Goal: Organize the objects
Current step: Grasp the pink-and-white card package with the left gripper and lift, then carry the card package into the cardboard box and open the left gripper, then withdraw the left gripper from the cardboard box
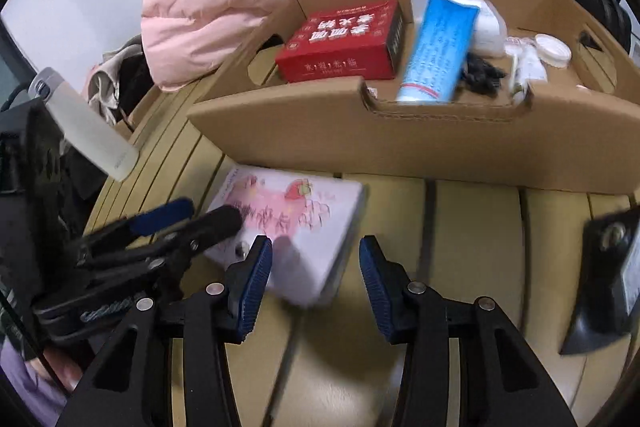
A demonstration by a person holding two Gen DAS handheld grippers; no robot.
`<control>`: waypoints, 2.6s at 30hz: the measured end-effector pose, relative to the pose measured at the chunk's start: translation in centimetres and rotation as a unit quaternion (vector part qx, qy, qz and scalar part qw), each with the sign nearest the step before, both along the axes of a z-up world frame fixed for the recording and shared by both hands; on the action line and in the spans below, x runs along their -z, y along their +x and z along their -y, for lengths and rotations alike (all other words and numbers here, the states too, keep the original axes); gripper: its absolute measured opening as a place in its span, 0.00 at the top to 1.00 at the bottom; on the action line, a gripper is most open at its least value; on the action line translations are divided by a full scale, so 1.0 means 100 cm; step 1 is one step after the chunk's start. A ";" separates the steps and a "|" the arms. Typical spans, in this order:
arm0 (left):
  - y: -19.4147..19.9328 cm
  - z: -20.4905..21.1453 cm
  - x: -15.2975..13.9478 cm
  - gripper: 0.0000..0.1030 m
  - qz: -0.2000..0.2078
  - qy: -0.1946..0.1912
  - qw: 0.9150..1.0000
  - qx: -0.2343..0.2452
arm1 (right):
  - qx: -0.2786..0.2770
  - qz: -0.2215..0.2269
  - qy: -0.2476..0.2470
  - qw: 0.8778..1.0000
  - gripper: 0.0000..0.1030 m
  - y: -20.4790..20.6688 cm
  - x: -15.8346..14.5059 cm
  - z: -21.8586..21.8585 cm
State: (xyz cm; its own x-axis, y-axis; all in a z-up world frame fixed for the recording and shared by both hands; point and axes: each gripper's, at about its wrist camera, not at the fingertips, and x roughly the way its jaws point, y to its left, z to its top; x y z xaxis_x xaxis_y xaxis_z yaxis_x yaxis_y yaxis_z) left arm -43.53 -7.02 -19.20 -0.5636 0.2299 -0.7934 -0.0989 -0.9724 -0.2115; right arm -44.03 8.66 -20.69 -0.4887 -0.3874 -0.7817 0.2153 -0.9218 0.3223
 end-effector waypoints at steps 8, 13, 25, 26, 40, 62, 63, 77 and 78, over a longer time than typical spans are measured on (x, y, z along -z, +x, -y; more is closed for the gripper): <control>0.026 -0.015 -0.011 0.85 -0.005 0.020 1.000 0.016 | 0.018 -0.006 0.011 1.000 0.87 -0.004 -0.003 0.001; 0.084 -0.028 -0.053 0.90 -0.010 0.034 0.999 0.039 | 0.023 -0.021 0.009 0.999 0.95 0.033 -0.027 -0.015; 0.196 -0.056 -0.113 0.92 -0.037 0.084 0.994 0.052 | 0.005 -0.074 -0.018 0.997 0.96 0.190 -0.107 -0.072; 0.197 -0.058 -0.115 0.92 -0.039 0.079 0.995 0.054 | 0.006 -0.075 -0.019 0.997 0.96 0.194 -0.109 -0.074; 0.055 -0.047 -0.185 0.95 -0.084 0.049 0.993 0.065 | 0.001 -0.104 -0.046 0.994 0.96 0.081 -0.157 -0.070; -0.078 -0.032 -0.094 0.31 -0.003 -0.069 0.997 0.019 | 0.006 0.042 0.059 0.997 0.94 -0.103 -0.061 -0.037; -0.076 -0.035 -0.097 0.24 0.002 -0.070 0.997 0.024 | 0.008 0.042 0.060 0.997 0.92 -0.102 -0.063 -0.042; 0.094 -0.051 -0.161 0.00 -0.069 -0.078 0.995 0.010 | 0.046 -0.103 0.114 0.987 0.00 0.060 -0.154 -0.127; 0.115 -0.049 -0.162 0.00 -0.070 -0.067 0.995 0.001 | 0.044 -0.110 0.111 0.987 0.00 0.077 -0.159 -0.130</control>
State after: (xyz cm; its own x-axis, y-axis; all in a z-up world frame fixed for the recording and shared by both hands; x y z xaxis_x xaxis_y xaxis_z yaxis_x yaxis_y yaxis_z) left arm -32.07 -2.09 -2.96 -0.6705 0.1285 -0.7307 -0.1210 -0.9906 -0.0632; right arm -36.30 21.68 -4.78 -0.6795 -0.1673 -0.7144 0.1735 -0.9827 0.0651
